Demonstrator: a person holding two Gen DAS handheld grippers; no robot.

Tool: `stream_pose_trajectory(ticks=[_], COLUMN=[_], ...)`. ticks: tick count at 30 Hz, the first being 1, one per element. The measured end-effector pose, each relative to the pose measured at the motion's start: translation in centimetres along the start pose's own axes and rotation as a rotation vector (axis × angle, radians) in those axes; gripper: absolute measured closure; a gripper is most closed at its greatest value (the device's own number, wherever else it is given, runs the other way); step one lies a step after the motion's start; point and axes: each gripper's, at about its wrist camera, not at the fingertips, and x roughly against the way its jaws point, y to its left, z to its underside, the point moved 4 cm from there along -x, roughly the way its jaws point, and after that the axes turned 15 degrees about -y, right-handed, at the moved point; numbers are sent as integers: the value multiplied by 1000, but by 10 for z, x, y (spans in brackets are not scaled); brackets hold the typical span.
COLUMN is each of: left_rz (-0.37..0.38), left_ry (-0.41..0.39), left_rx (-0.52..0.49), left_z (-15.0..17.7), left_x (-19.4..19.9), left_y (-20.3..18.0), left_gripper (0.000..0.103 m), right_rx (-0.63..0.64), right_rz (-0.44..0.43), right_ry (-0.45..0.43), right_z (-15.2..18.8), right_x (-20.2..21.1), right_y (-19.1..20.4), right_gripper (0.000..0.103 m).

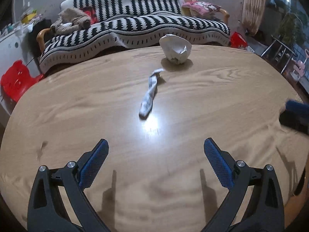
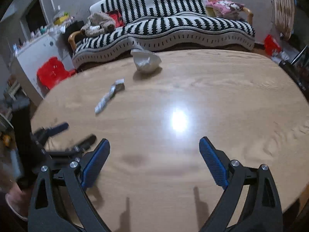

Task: Collect trash
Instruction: 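Grasp the white paper strip with the left tool while the right tool grasps the white paper cup, then carry the paper strip and paper cup over the black bin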

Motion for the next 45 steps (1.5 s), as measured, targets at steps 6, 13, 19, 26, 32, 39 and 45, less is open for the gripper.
stream_pose_trajectory(ticks=[6,13,19,26,32,39,45], left_rz=[15,58,56,2,-22,-76,-45], left_ry=[36,80,93,50,51,39,42], left_rx=[-18,32,1,1,-11,-20,-9], left_z=[-11,-25,-31,-37,-33,-34,-6], left_x=[-45,-79,-90,-88,-78,-29,51], left_y=[6,5,0,3,-1,-9,-27], left_gripper=[7,7,8,66,92,92,92], right_rx=[-7,-73,-90,-74,7,5,4], right_rz=[-30,5,30,13,9,13,31], right_ry=[14,81,104,109,82,58,52], right_z=[-48,-82,-89,-89,-81,-62,-15], right_x=[-95,-197,-239,-246,-201,-101,-4], right_y=[11,10,11,19,30,24,9], right_gripper=[10,10,10,34,38,38,38])
